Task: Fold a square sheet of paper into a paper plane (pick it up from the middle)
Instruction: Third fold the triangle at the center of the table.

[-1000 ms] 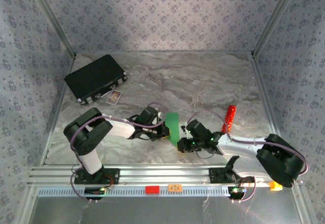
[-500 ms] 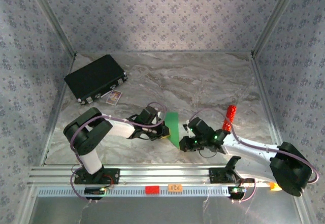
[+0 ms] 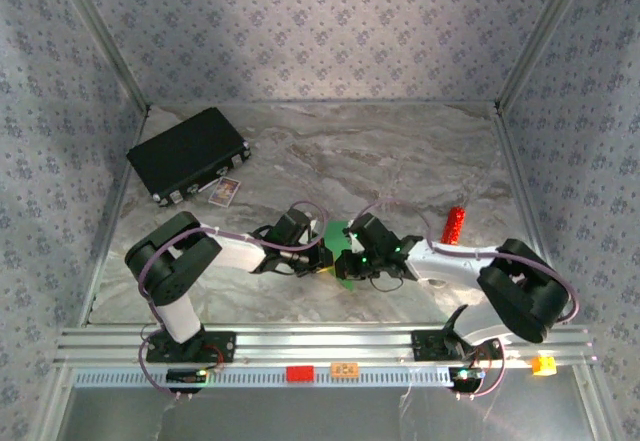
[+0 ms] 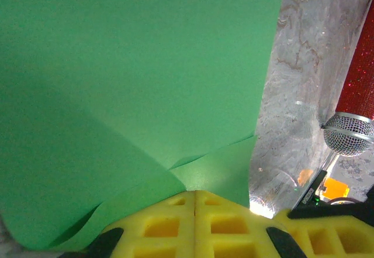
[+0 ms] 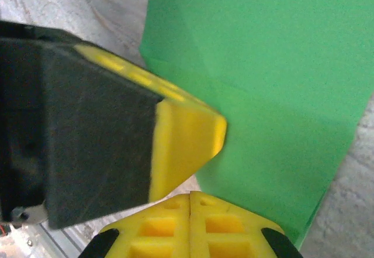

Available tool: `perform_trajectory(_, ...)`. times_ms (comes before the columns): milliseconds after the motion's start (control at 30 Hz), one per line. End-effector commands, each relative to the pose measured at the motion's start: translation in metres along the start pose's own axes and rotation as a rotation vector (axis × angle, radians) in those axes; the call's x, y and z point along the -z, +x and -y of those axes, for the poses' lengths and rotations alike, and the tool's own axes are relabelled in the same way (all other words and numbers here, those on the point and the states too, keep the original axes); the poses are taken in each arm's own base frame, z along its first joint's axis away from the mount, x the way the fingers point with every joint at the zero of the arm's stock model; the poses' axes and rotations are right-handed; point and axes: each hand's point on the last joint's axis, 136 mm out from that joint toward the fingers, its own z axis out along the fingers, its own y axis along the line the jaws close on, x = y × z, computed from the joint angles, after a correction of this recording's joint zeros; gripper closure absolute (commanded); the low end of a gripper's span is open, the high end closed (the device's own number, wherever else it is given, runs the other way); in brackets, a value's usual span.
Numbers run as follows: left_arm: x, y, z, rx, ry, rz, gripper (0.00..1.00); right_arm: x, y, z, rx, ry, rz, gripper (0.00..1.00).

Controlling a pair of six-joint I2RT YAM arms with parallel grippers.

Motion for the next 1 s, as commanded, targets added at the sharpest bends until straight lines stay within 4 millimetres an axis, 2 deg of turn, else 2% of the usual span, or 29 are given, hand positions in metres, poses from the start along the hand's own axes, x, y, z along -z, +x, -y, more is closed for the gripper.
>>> perform_trajectory(0, -0.001, 0.000, -0.013, 0.000, -0.046, 0.000, 1.00, -0.002, -0.004, 0.007, -0.032, 0.021, -0.002, 0.92)
perform_trajectory(167, 0.001, -0.002, -0.003, -0.025, -0.026, 0.004, 1.00, -0.008, 0.026, 0.045, -0.088, 0.110, -0.069, 0.95)
perform_trajectory(267, 0.003, -0.006, 0.009, -0.060, -0.016, 0.007, 0.99, -0.009, 0.039, 0.059, -0.121, 0.138, -0.078, 0.95)
perform_trajectory(400, 0.009, -0.010, 0.026, -0.092, 0.016, 0.017, 0.96, -0.009, 0.040, 0.062, -0.133, 0.156, -0.067, 0.95)
perform_trajectory(533, 0.017, -0.008, 0.034, -0.103, 0.021, 0.023, 0.96, -0.009, 0.036, 0.061, -0.132, 0.164, -0.051, 0.96)
perform_trajectory(633, 0.016, -0.001, 0.024, -0.068, -0.025, 0.007, 1.00, -0.009, 0.034, 0.061, -0.136, 0.169, -0.040, 0.96)
perform_trajectory(800, 0.004, 0.010, 0.010, -0.017, -0.055, -0.039, 1.00, -0.009, 0.035, 0.064, -0.141, 0.181, -0.036, 0.96)
perform_trajectory(967, 0.002, 0.001, -0.016, 0.031, -0.114, -0.004, 1.00, -0.010, 0.037, 0.067, -0.141, 0.188, -0.040, 0.97)
